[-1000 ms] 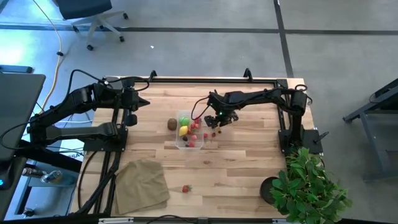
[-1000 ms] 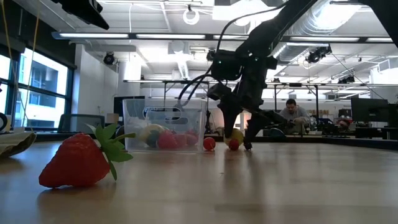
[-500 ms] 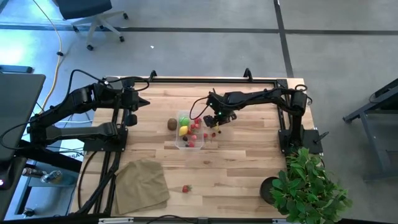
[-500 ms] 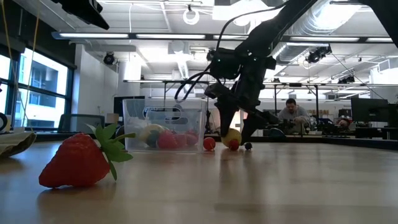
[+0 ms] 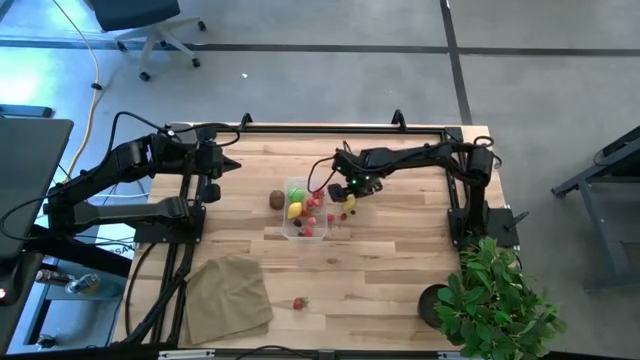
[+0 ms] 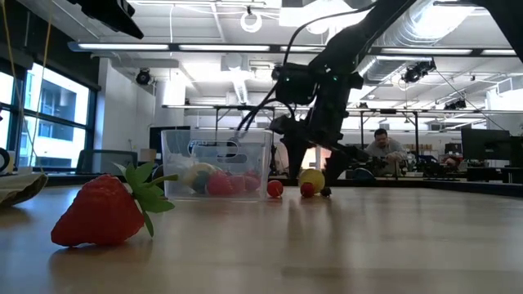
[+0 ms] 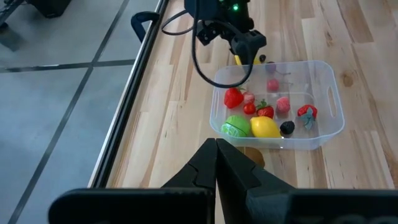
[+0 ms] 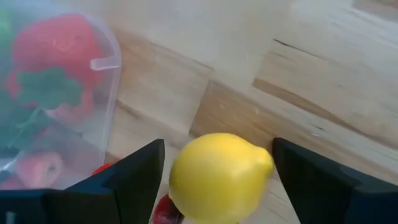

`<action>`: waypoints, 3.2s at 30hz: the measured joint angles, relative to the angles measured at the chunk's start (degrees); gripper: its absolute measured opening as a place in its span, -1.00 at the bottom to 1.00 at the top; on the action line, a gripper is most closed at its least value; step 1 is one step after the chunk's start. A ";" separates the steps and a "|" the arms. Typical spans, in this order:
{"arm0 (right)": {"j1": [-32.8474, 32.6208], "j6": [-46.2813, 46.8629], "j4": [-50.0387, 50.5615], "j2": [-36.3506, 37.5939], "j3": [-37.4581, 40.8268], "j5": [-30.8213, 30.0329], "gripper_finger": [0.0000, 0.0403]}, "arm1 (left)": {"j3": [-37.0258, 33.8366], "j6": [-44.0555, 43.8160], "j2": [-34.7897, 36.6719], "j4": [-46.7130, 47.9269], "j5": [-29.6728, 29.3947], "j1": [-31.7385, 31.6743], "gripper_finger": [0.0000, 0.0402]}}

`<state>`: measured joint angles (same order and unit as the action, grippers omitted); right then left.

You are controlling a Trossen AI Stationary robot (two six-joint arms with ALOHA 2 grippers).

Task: Pick and placing Produce into tupperware
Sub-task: Put the lemon into the transparent bin

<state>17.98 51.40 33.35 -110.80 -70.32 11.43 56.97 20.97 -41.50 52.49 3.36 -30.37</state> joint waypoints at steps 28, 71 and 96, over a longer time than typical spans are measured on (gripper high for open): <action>-0.90 6.66 3.95 -0.04 0.00 -1.54 0.20 | 0.02 0.00 0.00 0.00 0.02 0.00 -1.00; -5.22 -25.76 26.60 -0.09 -44.70 -11.95 0.07 | 0.01 0.00 0.00 0.00 0.02 0.00 -1.00; -13.39 -47.90 17.83 -17.47 -42.03 -9.27 0.07 | 0.02 0.00 0.00 0.00 0.01 0.01 -1.00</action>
<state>4.59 3.50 51.18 -128.27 -112.36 2.16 56.99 20.97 -41.50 52.49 3.37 -30.36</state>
